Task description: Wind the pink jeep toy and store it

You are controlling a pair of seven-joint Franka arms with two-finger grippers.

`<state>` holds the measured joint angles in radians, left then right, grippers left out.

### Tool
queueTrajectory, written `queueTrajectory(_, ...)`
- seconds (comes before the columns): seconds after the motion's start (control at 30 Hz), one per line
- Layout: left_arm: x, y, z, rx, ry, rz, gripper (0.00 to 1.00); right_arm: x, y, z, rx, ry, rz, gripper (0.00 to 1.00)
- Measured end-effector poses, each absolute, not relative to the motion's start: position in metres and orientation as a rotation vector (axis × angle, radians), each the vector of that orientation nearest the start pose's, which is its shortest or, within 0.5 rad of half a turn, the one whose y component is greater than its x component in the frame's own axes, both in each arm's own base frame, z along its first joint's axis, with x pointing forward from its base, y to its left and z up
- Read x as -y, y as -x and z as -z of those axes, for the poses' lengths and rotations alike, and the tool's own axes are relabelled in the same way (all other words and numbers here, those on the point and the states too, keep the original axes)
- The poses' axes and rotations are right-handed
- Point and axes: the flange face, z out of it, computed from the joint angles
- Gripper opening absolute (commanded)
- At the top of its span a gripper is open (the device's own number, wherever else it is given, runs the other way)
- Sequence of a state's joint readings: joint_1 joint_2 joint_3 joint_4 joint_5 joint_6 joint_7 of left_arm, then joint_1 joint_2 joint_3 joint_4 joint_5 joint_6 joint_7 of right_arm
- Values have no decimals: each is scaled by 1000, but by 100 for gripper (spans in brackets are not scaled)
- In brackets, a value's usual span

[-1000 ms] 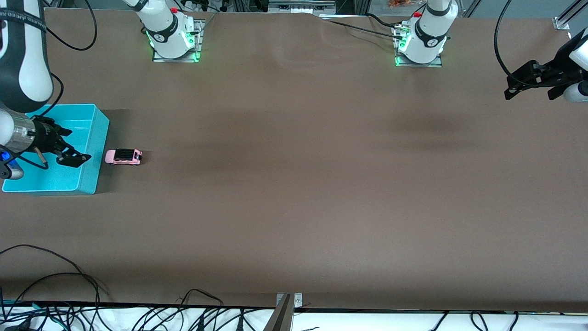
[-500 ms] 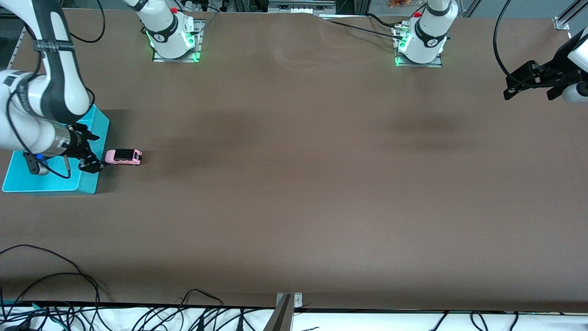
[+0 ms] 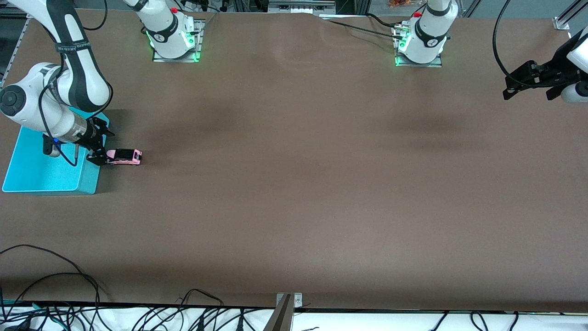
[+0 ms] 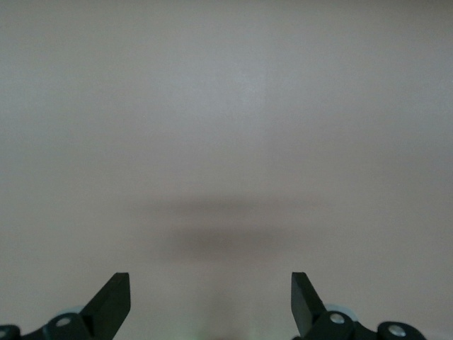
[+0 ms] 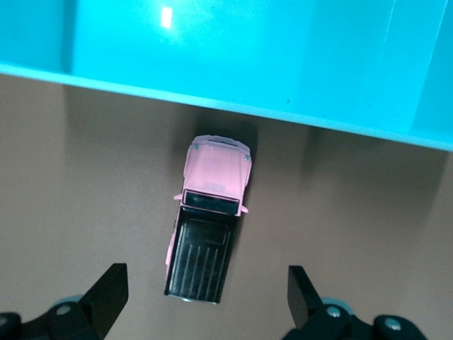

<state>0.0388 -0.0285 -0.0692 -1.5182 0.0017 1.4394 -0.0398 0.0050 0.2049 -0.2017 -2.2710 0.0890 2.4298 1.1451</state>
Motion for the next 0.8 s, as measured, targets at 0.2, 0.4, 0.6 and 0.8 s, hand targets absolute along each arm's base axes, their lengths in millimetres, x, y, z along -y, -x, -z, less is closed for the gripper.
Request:
queueTrajectory(0.2,17,-532,-653,15,3135,-82,100,104,-521,-255,-2089,2328,-45,100)
queueTrajectory(0.4,17,-532,-653,15,3135,-84,100,104,-522,-243,-2114,2309,-30,100)
queueTrajectory(0.6,17,-531,-652,15,3135,-89,100,97,-523,-228,-2110,2316,-14,100)
queueTrajectory(0.8,17,-531,-652,15,3135,-91,100,89,-520,-205,-2119,2327,-24,61)
